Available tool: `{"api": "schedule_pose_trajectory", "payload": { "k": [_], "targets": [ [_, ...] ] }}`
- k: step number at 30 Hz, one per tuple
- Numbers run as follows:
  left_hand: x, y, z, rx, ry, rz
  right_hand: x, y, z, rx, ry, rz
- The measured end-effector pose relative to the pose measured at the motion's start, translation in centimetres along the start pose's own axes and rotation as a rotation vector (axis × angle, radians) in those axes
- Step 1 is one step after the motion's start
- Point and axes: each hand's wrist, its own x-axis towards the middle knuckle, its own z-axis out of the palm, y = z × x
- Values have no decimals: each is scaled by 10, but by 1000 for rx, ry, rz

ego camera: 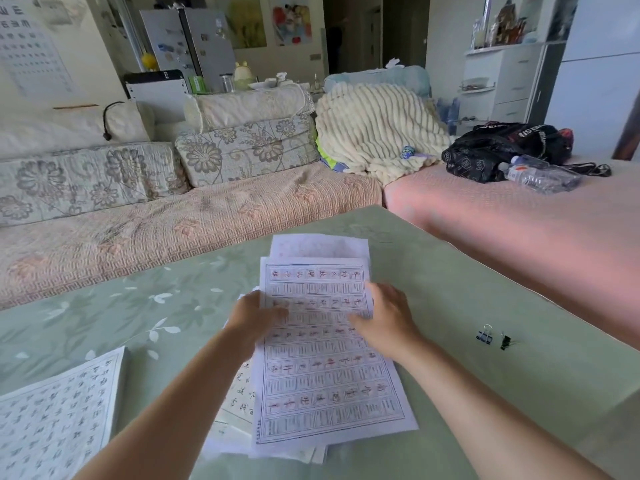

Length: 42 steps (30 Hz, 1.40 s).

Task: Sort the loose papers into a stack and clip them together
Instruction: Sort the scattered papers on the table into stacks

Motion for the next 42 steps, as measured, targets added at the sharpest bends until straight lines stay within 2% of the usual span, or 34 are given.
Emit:
{"api": "schedule_pose_trajectory", "payload": {
  "k": [4,7,9,12,14,18,22,27,33,36,39,40,42],
  "targets": [
    [-18,-15,-25,-246,15,65,-5,-22,-7,458,-69,172],
    [-28,-20,-35,-351,65,54,-6,-36,-12,731,-124,224],
    [-29,-20,-38,-295,132,53,-6,-42,-14,709,-133,239],
    [-28,-21,-43,252,167,144,-7,-36,-8,588,-142,346],
    [-27,-24,-49,490,152,160,-10,-28,-1,485,-160,437],
    [-20,-36,-56,706,114,66,-17,-27,-1,291,-66,499],
    [-21,-30,-53,784,75,0,-20,-30,-3,249,-33,478],
    [-16,-18,-49,628,17,-119,-17,-31,-2,265,-30,470],
    [-15,-15,-42,335,-69,-99,-13,-32,-4,207,-39,438],
    [-20,-17,-45,325,-127,-161,-14,-34,-6,168,-15,433],
    [-29,-25,-50,-4,-237,-232,-17,-39,-8,169,-11,398],
    [-31,-27,-51,-54,-276,-220,-18,-41,-8,173,-20,384],
    [-33,-34,-52,-54,-253,-159,-20,-45,-8,184,-46,357]
  ]
}}
